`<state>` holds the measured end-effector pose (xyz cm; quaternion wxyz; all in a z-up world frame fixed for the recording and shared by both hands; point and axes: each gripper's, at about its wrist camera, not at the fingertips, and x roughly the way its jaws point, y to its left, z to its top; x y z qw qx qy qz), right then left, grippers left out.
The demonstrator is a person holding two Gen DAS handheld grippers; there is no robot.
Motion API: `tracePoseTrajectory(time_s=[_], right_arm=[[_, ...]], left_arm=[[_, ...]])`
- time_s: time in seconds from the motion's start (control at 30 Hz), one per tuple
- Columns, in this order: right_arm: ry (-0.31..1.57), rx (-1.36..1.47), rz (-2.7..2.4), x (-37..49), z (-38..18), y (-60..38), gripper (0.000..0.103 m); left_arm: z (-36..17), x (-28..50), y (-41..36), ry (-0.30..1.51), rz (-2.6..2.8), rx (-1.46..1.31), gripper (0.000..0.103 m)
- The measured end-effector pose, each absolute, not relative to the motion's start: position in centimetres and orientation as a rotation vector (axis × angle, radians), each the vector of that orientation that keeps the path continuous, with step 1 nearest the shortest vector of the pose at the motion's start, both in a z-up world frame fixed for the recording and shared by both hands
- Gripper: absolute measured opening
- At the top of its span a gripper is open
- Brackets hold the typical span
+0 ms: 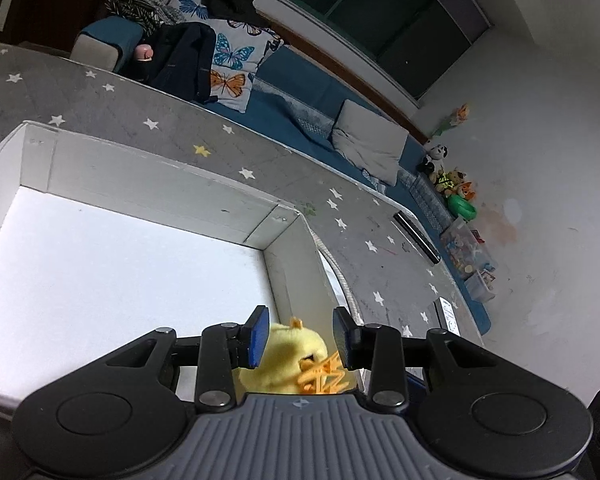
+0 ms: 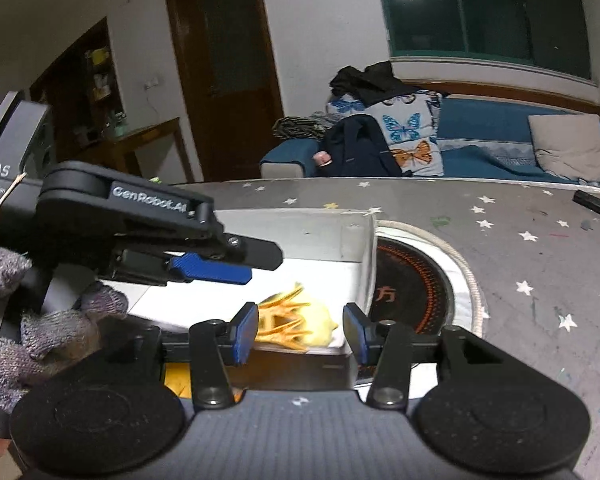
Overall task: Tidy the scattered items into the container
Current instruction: 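Carry the chick into the white box and open the right tool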
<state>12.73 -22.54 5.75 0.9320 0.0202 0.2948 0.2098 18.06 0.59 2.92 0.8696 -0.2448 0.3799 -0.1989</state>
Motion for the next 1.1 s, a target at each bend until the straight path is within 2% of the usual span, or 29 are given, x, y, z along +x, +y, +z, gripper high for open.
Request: tracePoseTrajectory(time_s=[0.57, 1.03, 1.1], right_arm=[[0.694, -0.024, 0.416, 17.9, 3.0, -19.1, 0.047], [0.596, 0.035, 0.365, 12.0, 5.5, -22.7, 0.049], [0.595, 0.031, 0.343, 11.0, 5.4, -23.2, 0.053]], left_arm=[[0.3, 19.7, 1.6, 0.875, -0.36, -0.575, 0.037], [3.2, 16.1, -0.2, 0.772, -0.371, -0.409, 0.037], [3.6, 15.3, -0.7, 0.754, -0.38, -0.382, 0.037]])
